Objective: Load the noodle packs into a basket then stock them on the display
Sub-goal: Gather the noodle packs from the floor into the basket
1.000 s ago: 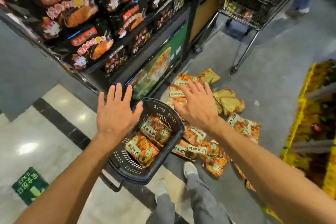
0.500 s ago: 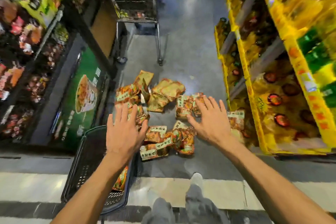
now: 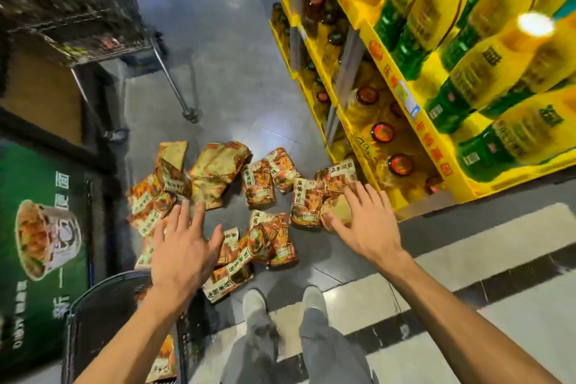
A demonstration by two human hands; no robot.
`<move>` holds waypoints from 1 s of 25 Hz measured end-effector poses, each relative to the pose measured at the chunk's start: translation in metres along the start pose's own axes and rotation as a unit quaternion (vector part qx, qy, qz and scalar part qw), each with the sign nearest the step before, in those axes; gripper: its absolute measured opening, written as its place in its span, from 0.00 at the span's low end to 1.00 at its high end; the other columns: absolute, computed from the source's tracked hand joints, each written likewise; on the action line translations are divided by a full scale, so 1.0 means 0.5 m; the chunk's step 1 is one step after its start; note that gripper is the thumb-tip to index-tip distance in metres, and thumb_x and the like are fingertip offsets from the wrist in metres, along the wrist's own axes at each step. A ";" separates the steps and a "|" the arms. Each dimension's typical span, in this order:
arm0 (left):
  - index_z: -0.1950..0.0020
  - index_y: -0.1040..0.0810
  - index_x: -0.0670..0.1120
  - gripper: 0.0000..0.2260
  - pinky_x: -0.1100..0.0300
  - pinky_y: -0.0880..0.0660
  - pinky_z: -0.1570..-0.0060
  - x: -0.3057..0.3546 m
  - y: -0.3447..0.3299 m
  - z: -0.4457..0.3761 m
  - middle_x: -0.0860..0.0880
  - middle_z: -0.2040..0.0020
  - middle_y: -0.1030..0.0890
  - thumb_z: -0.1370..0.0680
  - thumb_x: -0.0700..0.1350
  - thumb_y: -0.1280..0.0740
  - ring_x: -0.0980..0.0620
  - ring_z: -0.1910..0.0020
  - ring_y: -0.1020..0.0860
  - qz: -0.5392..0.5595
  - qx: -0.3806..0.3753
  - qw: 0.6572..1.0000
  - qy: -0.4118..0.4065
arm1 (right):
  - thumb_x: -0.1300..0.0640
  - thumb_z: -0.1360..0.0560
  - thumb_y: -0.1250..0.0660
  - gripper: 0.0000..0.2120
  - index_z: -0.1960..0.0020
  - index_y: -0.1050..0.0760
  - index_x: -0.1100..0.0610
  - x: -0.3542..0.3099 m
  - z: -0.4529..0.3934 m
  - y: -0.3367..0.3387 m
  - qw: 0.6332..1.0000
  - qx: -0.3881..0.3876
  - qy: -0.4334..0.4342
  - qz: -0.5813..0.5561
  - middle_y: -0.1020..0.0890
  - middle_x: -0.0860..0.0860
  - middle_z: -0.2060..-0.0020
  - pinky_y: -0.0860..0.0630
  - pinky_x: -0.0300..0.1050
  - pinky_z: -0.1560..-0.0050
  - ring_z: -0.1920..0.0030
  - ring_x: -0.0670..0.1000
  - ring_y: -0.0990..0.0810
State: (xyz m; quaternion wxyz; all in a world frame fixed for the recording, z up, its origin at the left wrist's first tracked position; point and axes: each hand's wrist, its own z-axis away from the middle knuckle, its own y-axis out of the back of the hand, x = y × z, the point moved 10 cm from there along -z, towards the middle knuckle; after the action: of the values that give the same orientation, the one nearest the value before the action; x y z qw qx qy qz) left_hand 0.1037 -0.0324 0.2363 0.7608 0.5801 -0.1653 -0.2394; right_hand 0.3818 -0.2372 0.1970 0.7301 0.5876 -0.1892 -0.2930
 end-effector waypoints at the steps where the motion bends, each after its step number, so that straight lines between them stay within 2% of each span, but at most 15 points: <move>1: 0.18 0.43 0.50 0.38 0.44 0.47 0.21 0.011 -0.011 -0.022 0.45 0.18 0.42 0.23 0.67 0.60 0.45 0.19 0.45 -0.003 -0.011 1.000 -0.009 | 0.32 0.24 0.45 0.36 0.23 0.32 0.53 0.012 -0.007 -0.013 1.000 -0.009 -0.014 -0.001 0.29 0.57 0.25 0.41 0.61 0.23 0.23 0.58 0.34; 3: 0.17 0.46 0.50 0.39 0.44 0.49 0.21 0.029 -0.039 -0.070 0.45 0.17 0.45 0.23 0.68 0.61 0.46 0.18 0.47 -0.004 -0.029 0.999 -0.030 | 0.33 0.24 0.44 0.36 0.25 0.30 0.53 0.033 -0.021 -0.038 0.999 -0.017 -0.041 0.003 0.28 0.57 0.26 0.40 0.60 0.23 0.24 0.59 0.32; 6: 0.17 0.49 0.50 0.39 0.45 0.50 0.20 0.053 -0.091 -0.132 0.45 0.17 0.46 0.23 0.68 0.61 0.46 0.18 0.48 0.009 -0.056 0.997 -0.059 | 0.32 0.25 0.49 0.37 0.26 0.29 0.54 0.052 -0.031 -0.074 0.996 -0.033 -0.076 0.010 0.26 0.58 0.27 0.37 0.60 0.24 0.26 0.59 0.30; 9: 0.17 0.48 0.51 0.39 0.46 0.51 0.21 0.090 -0.159 -0.210 0.46 0.17 0.47 0.24 0.68 0.63 0.47 0.18 0.48 0.010 -0.076 0.992 -0.097 | 0.32 0.25 0.51 0.38 0.26 0.28 0.55 0.071 -0.049 -0.134 0.991 -0.049 -0.121 0.005 0.26 0.58 0.28 0.35 0.59 0.24 0.26 0.60 0.29; 14: 0.16 0.51 0.52 0.34 0.47 0.54 0.20 0.144 -0.332 -0.329 0.46 0.17 0.50 0.20 0.67 0.58 0.48 0.18 0.51 0.002 -0.115 0.982 -0.149 | 0.32 0.26 0.52 0.40 0.23 0.33 0.55 0.084 -0.102 -0.321 0.981 -0.092 -0.170 -0.010 0.29 0.58 0.25 0.38 0.59 0.23 0.24 0.59 0.32; 18: 0.17 0.51 0.51 0.34 0.44 0.52 0.20 0.230 -0.628 -0.462 0.46 0.17 0.49 0.19 0.66 0.55 0.47 0.18 0.50 -0.008 -0.133 0.975 -0.176 | 0.31 0.27 0.56 0.44 0.20 0.39 0.54 0.145 -0.180 -0.623 0.969 -0.106 -0.222 -0.028 0.36 0.56 0.21 0.46 0.55 0.20 0.21 0.57 0.39; 19: 0.17 0.51 0.50 0.34 0.44 0.52 0.20 0.245 -0.638 -0.481 0.46 0.17 0.48 0.19 0.66 0.54 0.47 0.18 0.50 -0.015 -0.135 0.975 -0.176 | 0.31 0.27 0.55 0.43 0.19 0.42 0.54 0.156 -0.193 -0.628 0.967 -0.108 -0.229 -0.030 0.37 0.56 0.20 0.48 0.54 0.20 0.20 0.57 0.40; 23: 0.17 0.51 0.51 0.37 0.42 0.50 0.21 0.338 -1.016 -0.589 0.46 0.17 0.49 0.21 0.69 0.56 0.45 0.18 0.50 -0.032 -0.151 0.966 -0.209 | 0.31 0.23 0.46 0.41 0.19 0.45 0.56 0.242 -0.256 -0.989 0.956 -0.128 -0.263 -0.036 0.39 0.56 0.20 0.47 0.54 0.20 0.20 0.57 0.42; 24: 0.17 0.52 0.50 0.38 0.42 0.51 0.21 0.354 -1.032 -0.605 0.46 0.17 0.50 0.21 0.71 0.57 0.45 0.18 0.51 -0.034 -0.163 0.963 -0.212 | 0.31 0.22 0.44 0.42 0.19 0.45 0.57 0.258 -0.261 -1.006 0.948 -0.130 -0.287 -0.056 0.39 0.56 0.20 0.46 0.54 0.20 0.20 0.57 0.42; 25: 0.17 0.53 0.49 0.40 0.42 0.52 0.21 0.371 -1.109 -0.628 0.46 0.16 0.51 0.22 0.72 0.57 0.46 0.18 0.52 -0.010 -0.175 0.962 -0.208 | 0.30 0.23 0.42 0.43 0.19 0.45 0.58 0.272 -0.275 -1.076 0.940 -0.122 -0.305 -0.090 0.38 0.57 0.20 0.45 0.54 0.21 0.21 0.58 0.41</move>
State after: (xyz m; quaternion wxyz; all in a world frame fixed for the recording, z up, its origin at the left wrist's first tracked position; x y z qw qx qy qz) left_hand 0.3284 -0.0011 -0.3873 0.7967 0.3770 -0.2701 -0.3875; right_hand 0.4592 -0.2970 -0.3659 0.6740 0.3914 -0.3117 -0.5434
